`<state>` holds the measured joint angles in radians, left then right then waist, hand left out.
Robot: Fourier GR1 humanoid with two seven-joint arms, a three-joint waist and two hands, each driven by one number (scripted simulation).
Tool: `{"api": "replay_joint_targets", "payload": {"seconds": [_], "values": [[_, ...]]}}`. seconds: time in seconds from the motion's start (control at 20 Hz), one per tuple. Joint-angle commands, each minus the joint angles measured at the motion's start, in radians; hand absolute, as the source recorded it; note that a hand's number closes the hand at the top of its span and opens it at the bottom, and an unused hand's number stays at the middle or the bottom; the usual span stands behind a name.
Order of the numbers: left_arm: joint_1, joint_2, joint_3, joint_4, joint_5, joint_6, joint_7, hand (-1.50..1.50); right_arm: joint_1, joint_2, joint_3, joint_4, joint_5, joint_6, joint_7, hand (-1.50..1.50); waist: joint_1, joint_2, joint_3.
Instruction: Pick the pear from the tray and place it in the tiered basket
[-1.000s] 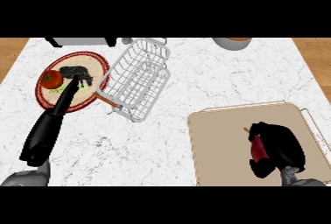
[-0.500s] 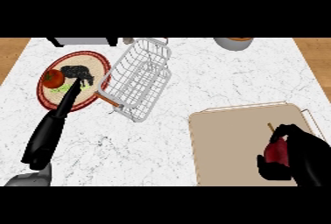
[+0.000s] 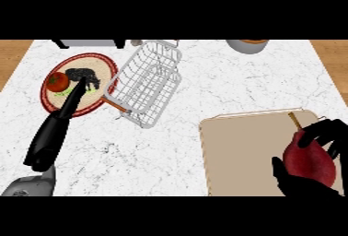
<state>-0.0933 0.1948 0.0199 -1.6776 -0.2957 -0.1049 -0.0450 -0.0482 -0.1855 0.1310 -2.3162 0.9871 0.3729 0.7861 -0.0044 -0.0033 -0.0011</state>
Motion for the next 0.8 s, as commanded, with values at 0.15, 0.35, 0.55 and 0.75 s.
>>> {"api": "replay_joint_targets", "payload": {"seconds": [0.15, 0.35, 0.55, 0.75], "values": [[0.013, 0.006, -0.006, -0.036, -0.003, -0.02, 0.009, 0.0, -0.356, 0.055, 0.012, -0.021, -0.039, 0.156, 0.155, 1.5, 0.017, 0.002, 0.0], [0.03, -0.033, -0.036, -0.021, -0.037, 0.019, -0.023, 0.0, -0.582, 0.149, 0.081, 0.027, 0.0, 0.236, 0.291, 1.5, 0.015, 0.0, -0.001], [-0.013, -0.009, -0.008, 0.025, -0.01, -0.016, -0.029, 0.0, -0.793, 0.183, 0.021, 0.3, -0.039, 0.119, 0.317, 1.5, 0.022, 0.004, -0.001], [0.024, -0.033, -0.038, -0.024, -0.029, -0.004, 0.003, 0.0, -0.915, 0.184, 0.051, 0.422, -0.068, 0.045, 0.424, 1.5, 0.027, 0.001, 0.0]]}}
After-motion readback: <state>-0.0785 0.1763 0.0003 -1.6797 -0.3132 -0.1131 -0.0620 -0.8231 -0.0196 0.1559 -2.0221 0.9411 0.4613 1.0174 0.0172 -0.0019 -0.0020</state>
